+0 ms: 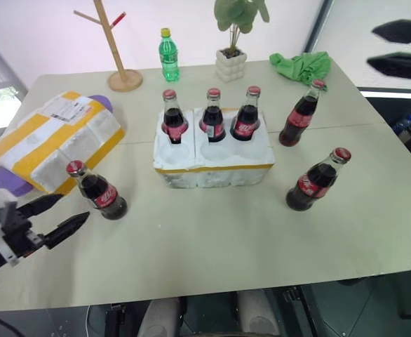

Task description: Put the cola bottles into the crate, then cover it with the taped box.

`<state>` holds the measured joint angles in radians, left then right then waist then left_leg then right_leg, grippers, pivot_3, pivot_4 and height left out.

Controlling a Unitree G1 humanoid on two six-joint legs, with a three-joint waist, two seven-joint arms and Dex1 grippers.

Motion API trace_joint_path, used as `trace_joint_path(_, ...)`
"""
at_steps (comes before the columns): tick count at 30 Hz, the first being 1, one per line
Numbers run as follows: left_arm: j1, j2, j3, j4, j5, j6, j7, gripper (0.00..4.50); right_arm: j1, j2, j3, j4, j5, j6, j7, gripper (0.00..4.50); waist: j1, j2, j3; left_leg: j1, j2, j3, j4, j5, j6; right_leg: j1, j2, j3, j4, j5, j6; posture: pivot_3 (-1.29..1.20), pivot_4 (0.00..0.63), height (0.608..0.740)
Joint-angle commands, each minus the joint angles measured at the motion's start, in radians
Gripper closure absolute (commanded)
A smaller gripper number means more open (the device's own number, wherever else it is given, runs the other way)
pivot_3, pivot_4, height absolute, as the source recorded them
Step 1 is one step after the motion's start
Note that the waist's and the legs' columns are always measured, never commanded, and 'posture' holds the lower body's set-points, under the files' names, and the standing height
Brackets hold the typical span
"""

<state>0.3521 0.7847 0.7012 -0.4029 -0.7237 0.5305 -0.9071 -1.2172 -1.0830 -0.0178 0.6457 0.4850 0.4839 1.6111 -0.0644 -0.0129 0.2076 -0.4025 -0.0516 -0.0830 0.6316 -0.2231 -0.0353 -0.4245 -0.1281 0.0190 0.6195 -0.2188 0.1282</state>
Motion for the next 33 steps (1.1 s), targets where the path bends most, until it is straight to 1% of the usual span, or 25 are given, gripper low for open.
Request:
trace_joint_path(1, -0.02, 0.015, -0.026, 0.004, 0.028, -0.038, -0.019, 0.04, 0.047, -0.035, 0.023, -0.199, 0.135, 0.05, 0.003, 0.0, 0.003, 0.0, 0.0, 0.0, 0.0, 0.0, 0.0, 0.0, 0.0, 0.0, 0.0, 0.0, 0.0, 0.0, 0.0, 0.0, 0.15, 0.74)
trace_joint_path(6, -0.052, 0.017, -0.056, 0.02, 0.044, -0.043, -0.021, 0.04, 0.079, -0.037, 0.035, -0.358, 0.252, 0.139, 0.003, 0.0, 0.006, 0.0, 0.0, 0.0, 0.0, 0.0, 0.0, 0.0, 0.0, -0.002, 0.001, 0.0, 0.001, 0.0, 0.0, 0.0, 0.15, 0.74)
trace_joint_path(11, -0.1, -0.003, -0.103, 0.045, 0.064, -0.051, -0.004, 0.04, 0.111, -0.037, 0.022, -0.452, 0.317, 0.204, 0.003, 0.0, 0.021, 0.0, 0.0, -0.001, 0.003, 0.001, 0.001, 0.0, 0.0, -0.002, 0.002, 0.0, 0.0, 0.001, -0.001, 0.0, 0.15, 0.74)
trace_joint_path(15, -0.16, -0.024, -0.172, 0.081, 0.093, -0.076, 0.012, 0.04, 0.144, -0.028, 0.026, -0.489, 0.316, 0.214, 0.003, 0.0, 0.031, 0.0, 0.0, -0.001, 0.008, 0.001, 0.001, 0.0, 0.0, -0.002, 0.007, 0.0, -0.001, 0.003, -0.004, 0.0, 0.15, 0.74)
trace_joint_path(21, -0.253, -0.05, -0.261, 0.147, 0.14, -0.108, 0.028, 0.04, 0.184, -0.011, 0.018, -0.536, 0.314, 0.222, 0.003, 0.0, 0.03, 0.0, -0.001, -0.001, 0.012, 0.001, 0.002, 0.0, 0.0, -0.002, 0.012, 0.0, 0.0, 0.005, -0.007, 0.0, 0.15, 0.74)
trace_joint_path(26, -0.313, -0.068, -0.314, 0.21, 0.171, -0.137, 0.032, 0.04, 0.184, 0.017, -0.003, -0.55, 0.307, 0.244, 0.001, 0.0, 0.022, -0.001, -0.001, 0.0, 0.012, 0.001, 0.002, 0.0, 0.0, -0.002, 0.012, 0.0, 0.0, 0.007, -0.005, 0.0, 0.15, 0.74)
trace_joint_path(29, -0.342, -0.084, -0.325, 0.256, 0.171, -0.157, 0.022, 0.04, 0.189, 0.029, -0.012, -0.554, 0.3, 0.246, -0.005, 0.0, 0.023, -0.001, -0.001, 0.0, 0.012, 0.001, 0.002, 0.0, 0.0, -0.002, 0.013, 0.0, 0.0, 0.007, -0.005, 0.0, 0.15, 0.74)
trace_joint_path(32, -0.346, -0.087, -0.324, 0.26, 0.169, -0.165, 0.017, 0.81, 0.198, 0.032, -0.023, -0.552, 0.298, 0.249, -0.008, 0.0, 0.024, -0.001, -0.001, -0.001, 0.012, 0.001, 0.002, 0.0, 0.0, -0.002, 0.012, 0.0, -0.001, 0.007, -0.004, 0.0, 0.15, 0.74)
trace_joint_path(33, -0.346, -0.088, -0.323, 0.258, 0.167, -0.165, 0.016, 1.34, 0.2, 0.032, -0.027, -0.551, 0.297, 0.25, -0.008, 0.0, 0.025, -0.001, -0.001, -0.001, 0.012, 0.001, 0.002, 0.0, 0.0, -0.002, 0.012, 0.0, -0.001, 0.007, -0.004, 0.0, 0.15, 0.74)
